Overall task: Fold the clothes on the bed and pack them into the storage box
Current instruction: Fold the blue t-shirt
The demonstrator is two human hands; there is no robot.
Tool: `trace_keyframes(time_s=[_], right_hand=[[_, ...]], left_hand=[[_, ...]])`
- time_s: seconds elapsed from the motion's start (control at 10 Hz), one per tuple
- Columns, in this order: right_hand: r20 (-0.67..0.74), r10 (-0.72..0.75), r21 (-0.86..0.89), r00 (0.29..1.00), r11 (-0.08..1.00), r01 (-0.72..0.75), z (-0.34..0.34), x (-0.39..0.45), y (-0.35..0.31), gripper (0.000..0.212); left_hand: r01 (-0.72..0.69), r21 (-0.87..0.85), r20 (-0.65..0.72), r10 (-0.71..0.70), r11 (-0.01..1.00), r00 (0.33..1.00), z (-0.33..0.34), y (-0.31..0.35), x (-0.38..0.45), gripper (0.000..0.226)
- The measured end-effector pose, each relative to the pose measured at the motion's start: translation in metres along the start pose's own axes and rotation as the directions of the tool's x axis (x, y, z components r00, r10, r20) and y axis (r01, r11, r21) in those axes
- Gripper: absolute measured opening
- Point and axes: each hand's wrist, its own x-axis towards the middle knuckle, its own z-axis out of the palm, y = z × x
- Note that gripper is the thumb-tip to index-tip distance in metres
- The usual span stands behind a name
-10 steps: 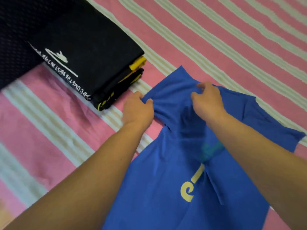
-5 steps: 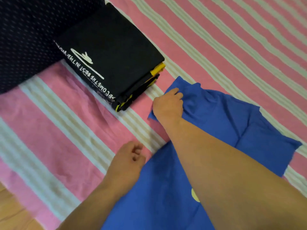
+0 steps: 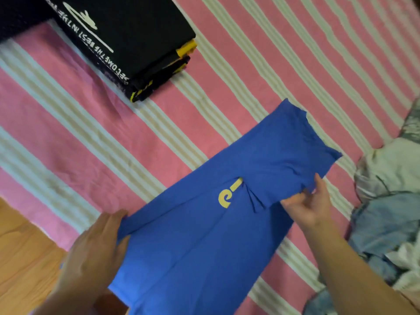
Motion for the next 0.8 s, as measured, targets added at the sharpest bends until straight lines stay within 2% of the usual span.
trace_keyframes(time_s=[0.1, 0.2, 0.3, 0.4, 0.5, 0.6, 0.7, 0.8], right_hand=[[-0.135, 0.047, -0.102, 0.99, 0.993, -0.061, -0.013, 0.021, 0.008, 0.048], [-0.227, 0.007, -0.159, 0.974, 0.986, -0.044, -0.014, 0.036, 0.003, 0.032], [-0.292, -0.254, -0.411, 0.922, 0.904, 0.119, 0.017, 0.032, -0.011, 0.009], [-0.219, -0.519, -0.906, 0.826, 0.422, 0.025, 0.067, 0.009, -0.04, 0.014], [-0.558, -0.222, 0.229, 0.8, 0.885, 0.405, 0.094, -0.037, -0.083, 0.014], [-0.265, -0.353, -0.267, 0.897, 0.921, 0.284, 0.066, -0.05, -0.113, 0.038], [-0.238, -0.414, -0.624, 0.879, 0.759, 0.189, 0.018, -0.039, -0.141, 0.045], [-0.132, -0.285, -0.513, 0.949, 0.839, 0.18, -0.054, 0.005, -0.147, 0.024]], left_hand=[[0.03, 0.074, -0.078, -0.024, 0.997, 0.997, 0.008, -0.008, -0.009, 0.047], [0.073, 0.129, -0.085, -0.062, 0.989, 0.994, 0.013, -0.021, -0.017, 0.054], [0.155, 0.173, -0.099, -0.14, 0.973, 0.985, 0.011, -0.029, -0.027, 0.041], [0.177, 0.196, -0.148, -0.15, 0.965, 0.978, -0.004, -0.01, -0.04, 0.022], [0.149, 0.18, -0.154, -0.122, 0.972, 0.98, -0.024, 0.032, -0.083, 0.012], [-0.098, 0.248, -0.13, 0.133, 0.964, 0.983, -0.022, 0.063, -0.14, 0.022], [-0.214, 0.375, 0.014, 0.225, 0.902, 0.974, 0.022, 0.083, -0.178, 0.041], [-0.229, 0.439, 0.051, 0.23, 0.869, 0.972, 0.071, 0.104, -0.193, 0.044]])
